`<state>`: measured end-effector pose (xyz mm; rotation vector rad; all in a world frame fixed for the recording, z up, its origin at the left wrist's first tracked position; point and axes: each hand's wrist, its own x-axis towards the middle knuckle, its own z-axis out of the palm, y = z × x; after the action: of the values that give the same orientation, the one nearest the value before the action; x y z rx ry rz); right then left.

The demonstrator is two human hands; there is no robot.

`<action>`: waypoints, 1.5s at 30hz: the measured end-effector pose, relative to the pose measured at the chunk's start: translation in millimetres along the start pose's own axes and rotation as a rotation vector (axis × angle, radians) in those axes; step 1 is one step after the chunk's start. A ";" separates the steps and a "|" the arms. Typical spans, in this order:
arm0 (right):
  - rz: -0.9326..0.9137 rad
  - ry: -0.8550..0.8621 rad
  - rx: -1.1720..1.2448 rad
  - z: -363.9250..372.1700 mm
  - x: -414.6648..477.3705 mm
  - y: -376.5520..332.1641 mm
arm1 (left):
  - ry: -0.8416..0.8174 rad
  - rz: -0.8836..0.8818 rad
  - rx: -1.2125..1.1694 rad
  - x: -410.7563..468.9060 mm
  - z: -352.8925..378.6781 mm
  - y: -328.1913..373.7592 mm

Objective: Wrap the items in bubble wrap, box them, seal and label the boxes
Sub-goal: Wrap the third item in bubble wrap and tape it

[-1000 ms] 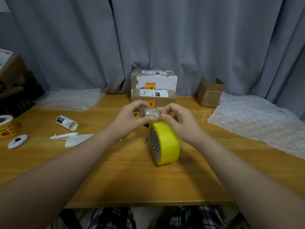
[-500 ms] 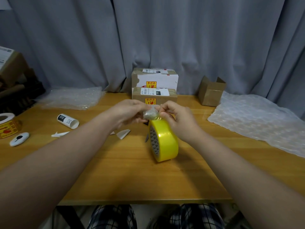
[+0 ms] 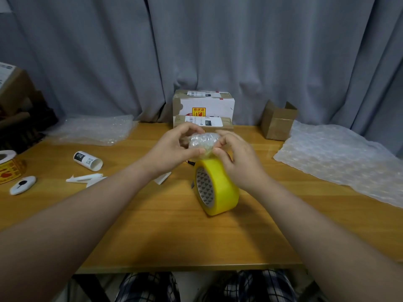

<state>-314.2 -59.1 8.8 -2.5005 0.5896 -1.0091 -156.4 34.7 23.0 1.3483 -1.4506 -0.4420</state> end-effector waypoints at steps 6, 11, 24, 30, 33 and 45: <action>-0.033 0.088 -0.021 3.3 4.5 2.8 | -0.118 -0.036 0.132 4.7 1.1 11.0; -0.029 0.100 -0.140 6.5 7.9 -2.8 | -0.074 -0.023 0.480 17.5 -0.8 7.3; 0.515 -0.111 0.659 14.8 11.2 -15.3 | 0.159 -0.082 0.269 22.2 -6.8 5.7; 0.545 -0.058 0.638 31.8 9.3 -21.3 | 0.131 -0.161 -0.022 19.0 -14.1 9.6; 0.534 -0.033 0.665 40.2 5.8 -23.8 | 0.098 -0.288 -0.198 18.2 -12.2 6.4; 0.059 -0.345 0.269 -6.4 39.5 -26.4 | 0.077 -0.437 -0.126 23.6 -17.3 8.8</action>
<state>-286.7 -58.3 48.0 -2.3261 0.3897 -0.5712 -141.4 22.9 46.9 1.5617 -1.0429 -0.7413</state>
